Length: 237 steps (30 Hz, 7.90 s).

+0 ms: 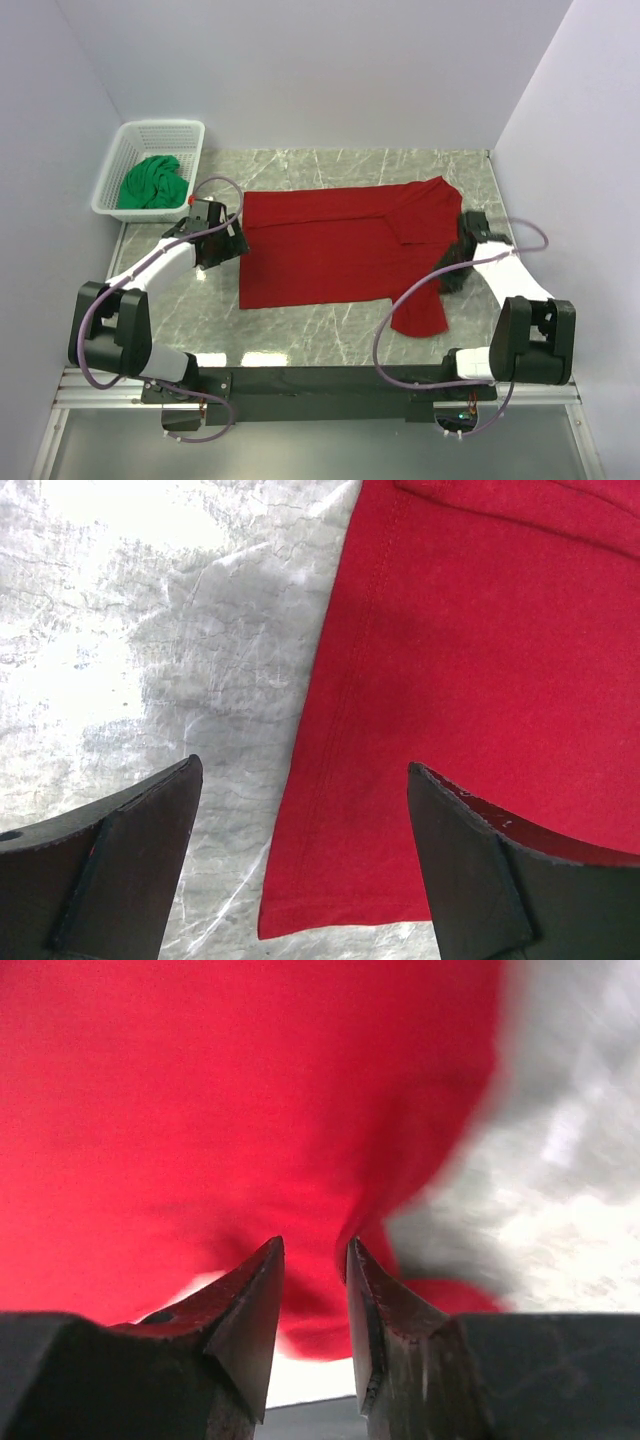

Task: Fold and stack the t-shirts
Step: Fold the tshirt

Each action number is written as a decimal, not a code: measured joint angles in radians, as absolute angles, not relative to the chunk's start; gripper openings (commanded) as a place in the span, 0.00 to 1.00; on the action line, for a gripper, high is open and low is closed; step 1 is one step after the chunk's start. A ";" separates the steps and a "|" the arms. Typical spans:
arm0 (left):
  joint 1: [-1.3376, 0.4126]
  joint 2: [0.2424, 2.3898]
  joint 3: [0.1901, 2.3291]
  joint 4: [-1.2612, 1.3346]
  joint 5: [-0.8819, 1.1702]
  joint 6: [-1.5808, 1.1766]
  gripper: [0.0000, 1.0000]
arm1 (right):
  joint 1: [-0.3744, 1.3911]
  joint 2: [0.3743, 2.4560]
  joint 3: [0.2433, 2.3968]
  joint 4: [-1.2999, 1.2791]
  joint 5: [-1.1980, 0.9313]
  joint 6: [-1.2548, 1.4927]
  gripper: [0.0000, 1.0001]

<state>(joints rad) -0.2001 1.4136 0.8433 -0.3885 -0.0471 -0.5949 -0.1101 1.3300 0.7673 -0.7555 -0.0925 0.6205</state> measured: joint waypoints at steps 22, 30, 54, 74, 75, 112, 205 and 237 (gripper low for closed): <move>-0.245 1.378 0.790 -0.393 -0.022 -0.596 0.90 | -0.208 1.295 0.768 -0.711 0.010 0.601 0.42; -0.250 1.378 0.786 -0.406 -0.023 -0.595 0.90 | -0.249 1.378 0.724 -0.562 -0.062 0.599 0.43; -0.250 1.378 0.786 -0.411 -0.023 -0.587 0.87 | -0.302 0.931 0.757 -1.011 0.000 0.737 0.18; -0.252 1.378 0.786 -0.433 -0.024 -0.580 0.89 | -0.302 0.991 0.673 -0.921 -0.041 0.646 0.56; -0.252 1.378 0.786 -0.433 -0.024 -0.579 0.89 | -0.302 1.020 0.684 -0.896 -0.046 0.619 0.56; -0.252 1.378 0.786 -0.433 -0.023 -0.579 0.90 | -0.352 1.079 0.644 -0.892 0.020 0.696 0.48; -0.375 1.453 0.827 -0.658 -0.105 -0.667 0.01 | -0.446 1.274 0.735 -0.653 -0.044 0.586 0.00; -0.216 1.729 1.224 -0.649 -0.004 -0.595 0.01 | -0.396 1.738 1.266 -0.752 -0.162 0.602 0.00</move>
